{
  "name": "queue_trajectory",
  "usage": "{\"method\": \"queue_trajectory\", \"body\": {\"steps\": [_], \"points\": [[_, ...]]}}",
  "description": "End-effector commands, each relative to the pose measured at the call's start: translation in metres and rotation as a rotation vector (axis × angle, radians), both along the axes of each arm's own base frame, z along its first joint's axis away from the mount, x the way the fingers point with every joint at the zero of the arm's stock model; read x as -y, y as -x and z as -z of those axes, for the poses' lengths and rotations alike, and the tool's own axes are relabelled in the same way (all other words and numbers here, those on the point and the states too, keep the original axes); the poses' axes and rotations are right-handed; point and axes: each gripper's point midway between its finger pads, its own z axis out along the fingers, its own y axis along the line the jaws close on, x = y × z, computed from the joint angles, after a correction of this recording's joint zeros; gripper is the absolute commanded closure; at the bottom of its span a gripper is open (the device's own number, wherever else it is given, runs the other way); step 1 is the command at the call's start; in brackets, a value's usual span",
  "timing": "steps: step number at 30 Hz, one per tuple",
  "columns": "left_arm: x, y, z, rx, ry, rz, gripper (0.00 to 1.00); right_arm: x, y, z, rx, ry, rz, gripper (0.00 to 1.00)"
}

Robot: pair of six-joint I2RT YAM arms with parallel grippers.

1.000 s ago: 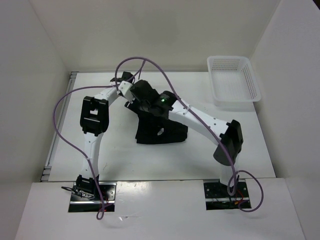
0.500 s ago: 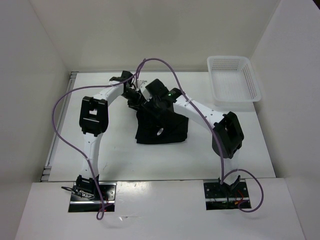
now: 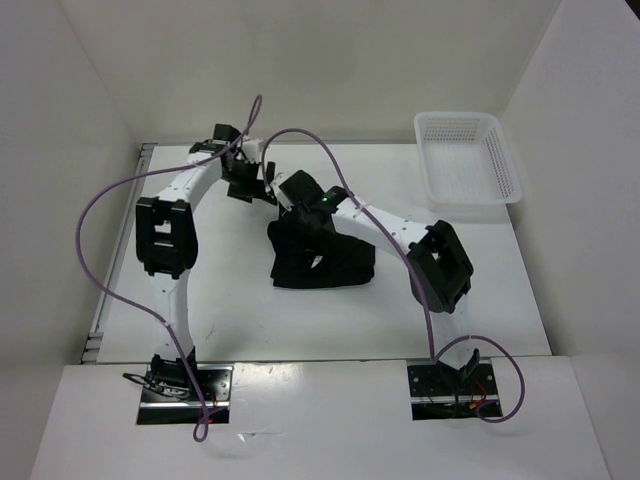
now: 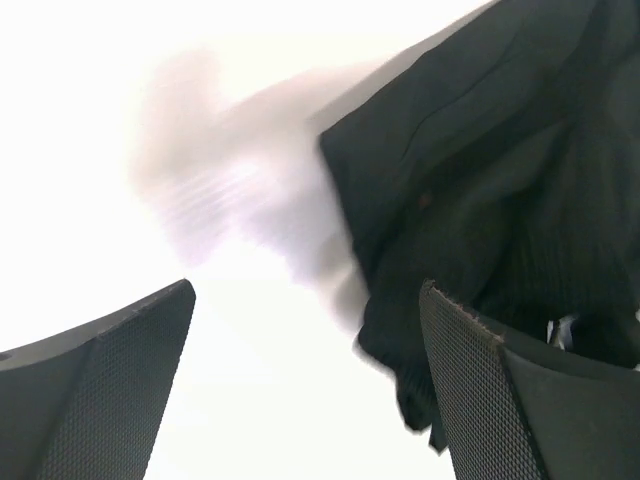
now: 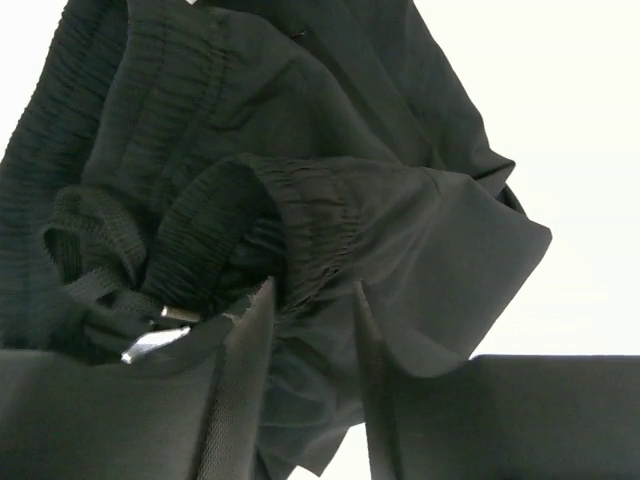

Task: Fold and stack the shorts
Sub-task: Fold the shorts

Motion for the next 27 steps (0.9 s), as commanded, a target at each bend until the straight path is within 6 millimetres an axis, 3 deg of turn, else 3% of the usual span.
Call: {"method": "queue_trajectory", "body": {"steps": [1,2,9,12,14,18,21,27], "points": [[-0.016,0.002,-0.051,0.123,-0.004,-0.013,0.0,-0.002,-0.012,0.01,0.055,0.018,0.044,0.62],[-0.016,0.009,-0.049,0.102,-0.006,-0.013,0.0,-0.005,-0.015,0.006,0.067,0.004,0.045,0.68],[0.001,0.083,-0.013,-0.202,0.113,0.044,0.0,-0.009,-0.021,0.009,0.071,0.003,0.057,0.8],[0.002,0.096,-0.003,-0.249,0.129,0.047,0.0,-0.013,-0.027,0.003,0.093,-0.009,0.065,0.9],[0.007,0.102,-0.001,-0.285,0.164,0.057,0.07,-0.015,-0.028,0.0,0.097,-0.022,0.072,0.96],[0.015,0.099,0.003,-0.305,0.214,0.071,0.1,-0.023,-0.033,-0.009,0.108,-0.056,0.072,1.0],[0.019,0.09,0.006,-0.294,0.236,0.079,0.0,-0.025,-0.034,-0.013,0.115,-0.064,0.072,1.0],[0.024,0.076,0.01,-0.227,0.267,0.098,0.0,-0.025,-0.034,-0.013,0.115,-0.064,0.072,1.0]]}}
